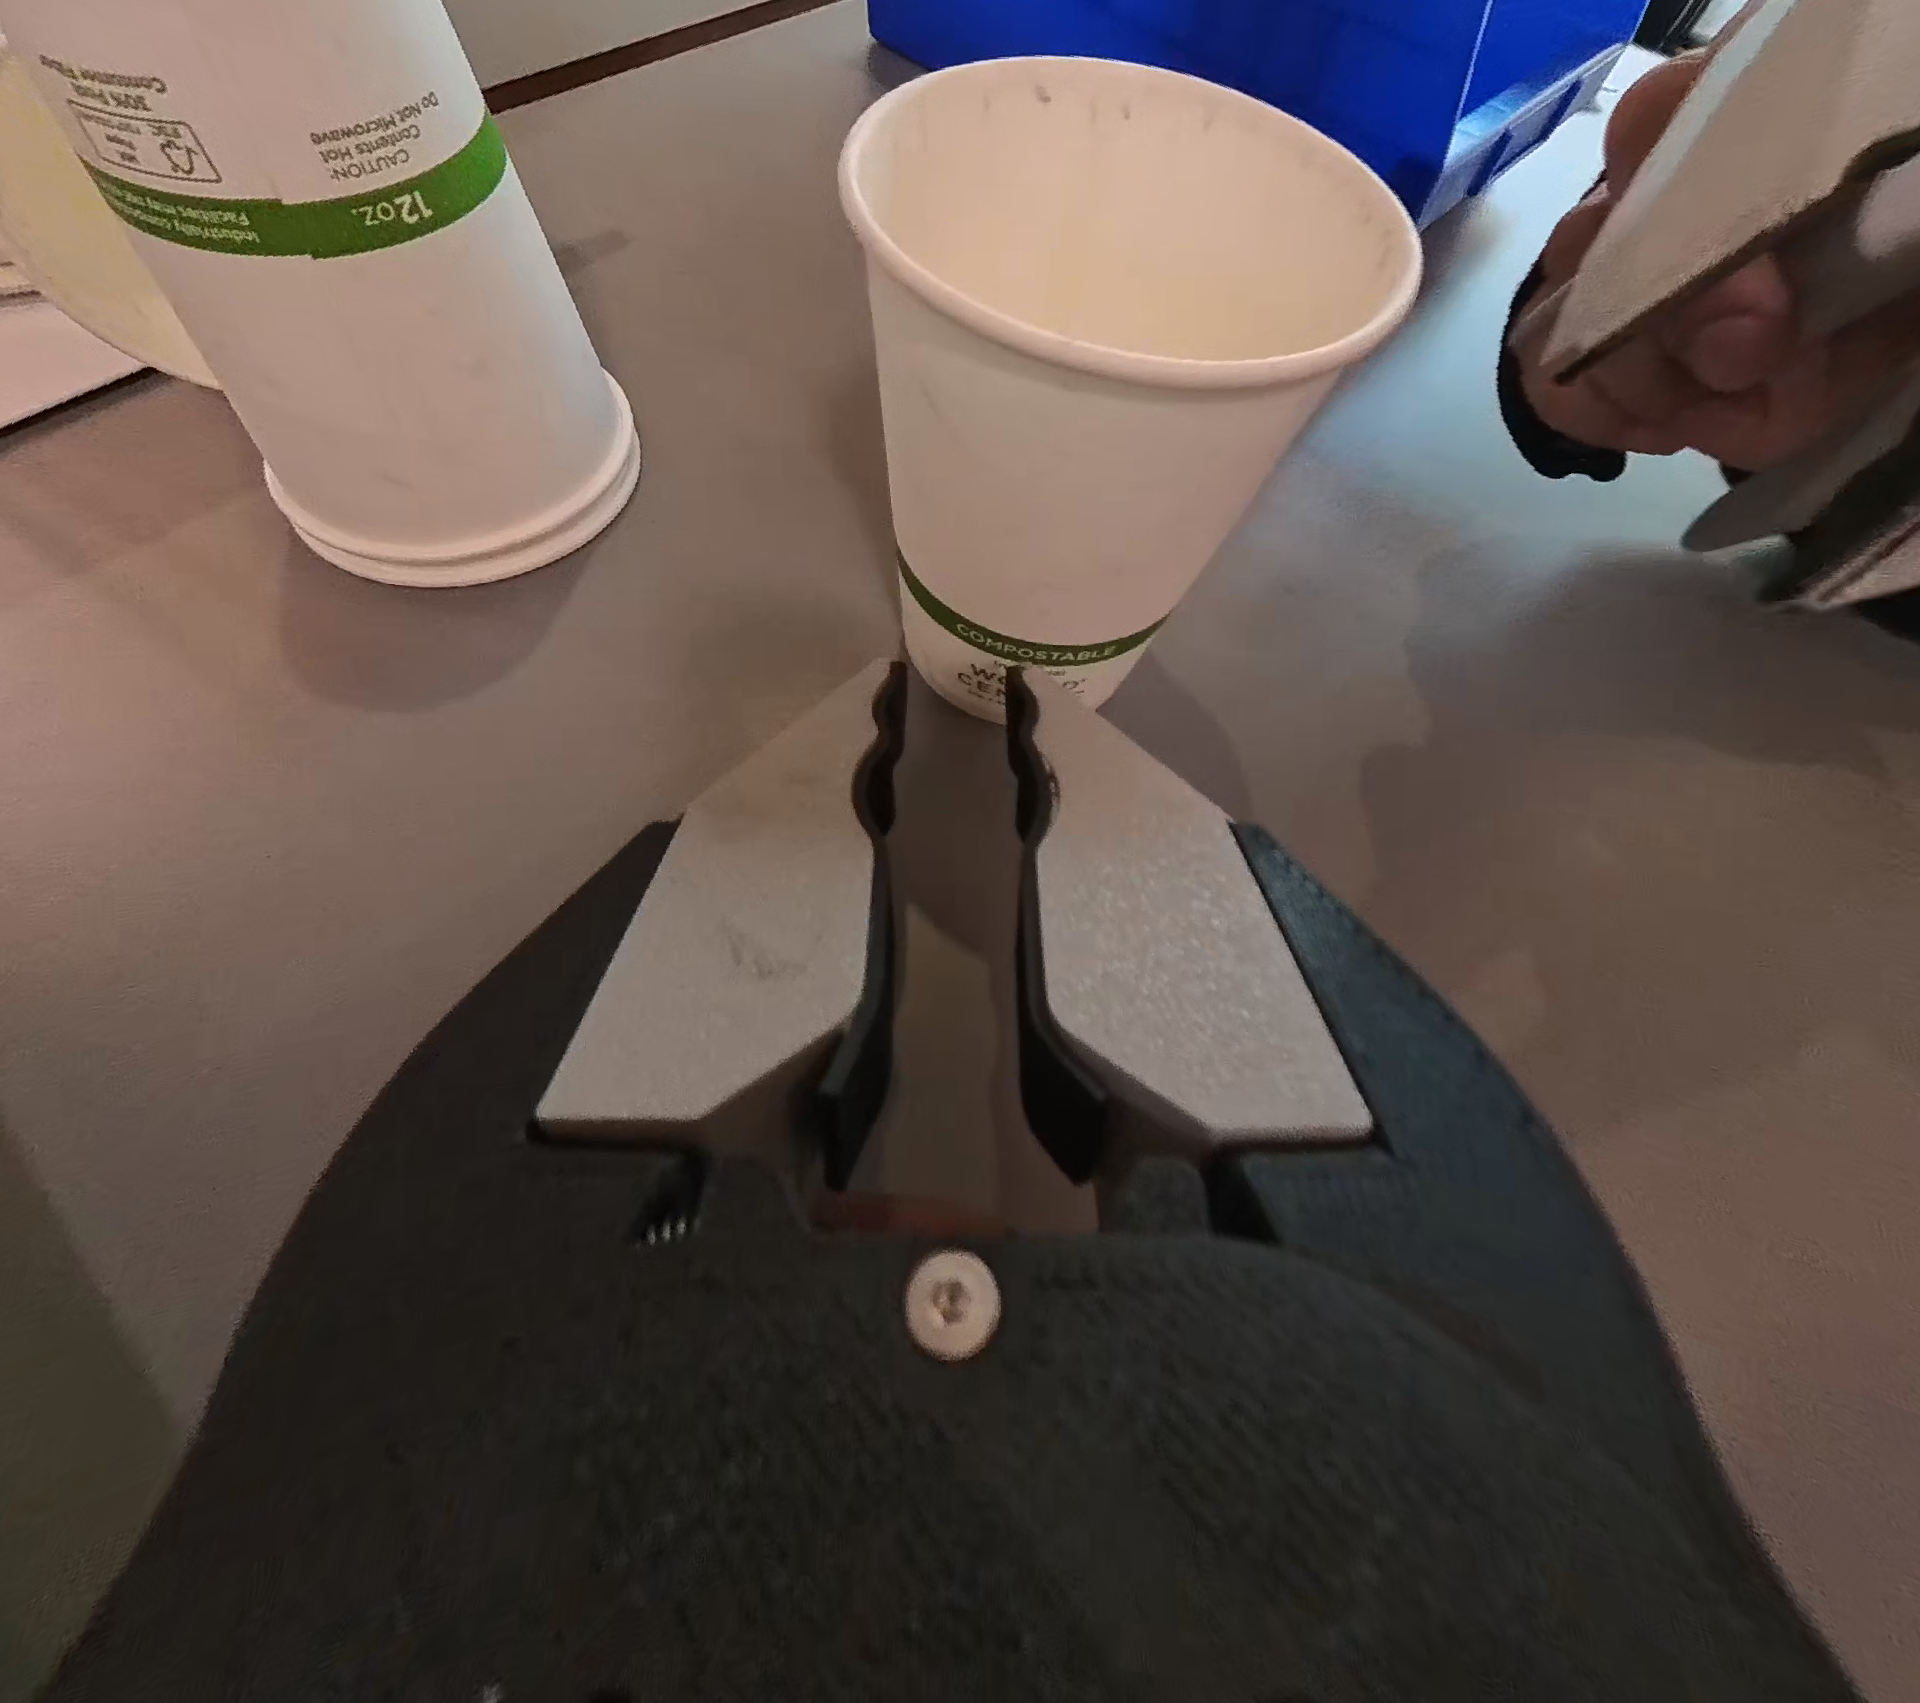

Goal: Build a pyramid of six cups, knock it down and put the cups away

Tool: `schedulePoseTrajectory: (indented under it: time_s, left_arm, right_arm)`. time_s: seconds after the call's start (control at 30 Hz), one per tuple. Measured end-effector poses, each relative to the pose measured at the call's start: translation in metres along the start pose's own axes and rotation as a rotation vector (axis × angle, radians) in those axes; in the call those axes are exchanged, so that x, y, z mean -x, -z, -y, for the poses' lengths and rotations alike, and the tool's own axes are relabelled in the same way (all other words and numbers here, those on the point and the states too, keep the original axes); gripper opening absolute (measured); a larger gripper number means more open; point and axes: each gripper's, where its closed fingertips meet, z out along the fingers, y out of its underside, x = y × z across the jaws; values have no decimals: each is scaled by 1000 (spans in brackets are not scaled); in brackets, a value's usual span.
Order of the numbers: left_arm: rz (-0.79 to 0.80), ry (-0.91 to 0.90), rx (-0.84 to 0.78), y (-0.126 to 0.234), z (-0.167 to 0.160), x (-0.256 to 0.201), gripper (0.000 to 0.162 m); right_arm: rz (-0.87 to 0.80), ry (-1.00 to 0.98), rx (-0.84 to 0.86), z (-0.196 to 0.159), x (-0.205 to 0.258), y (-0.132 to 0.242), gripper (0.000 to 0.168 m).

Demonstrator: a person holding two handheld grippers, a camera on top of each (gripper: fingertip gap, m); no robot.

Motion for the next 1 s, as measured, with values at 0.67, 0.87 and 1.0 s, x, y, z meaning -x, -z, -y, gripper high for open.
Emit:
schedulePoseTrajectory:
  time_s: [0.67,0.87,1.0]
  left_arm:
    - [1,1,7,-1,-1,0,17]
    - [0,3,8,-1,-1,0,17]
    - [0,3,8,-1,-1,0,17]
  right_arm:
    - [-351,147,224,-35,-52,3,30]
    - [-328,241,268,-34,-46,7,16]
    - [-270,281,357,-47,-39,11,8]
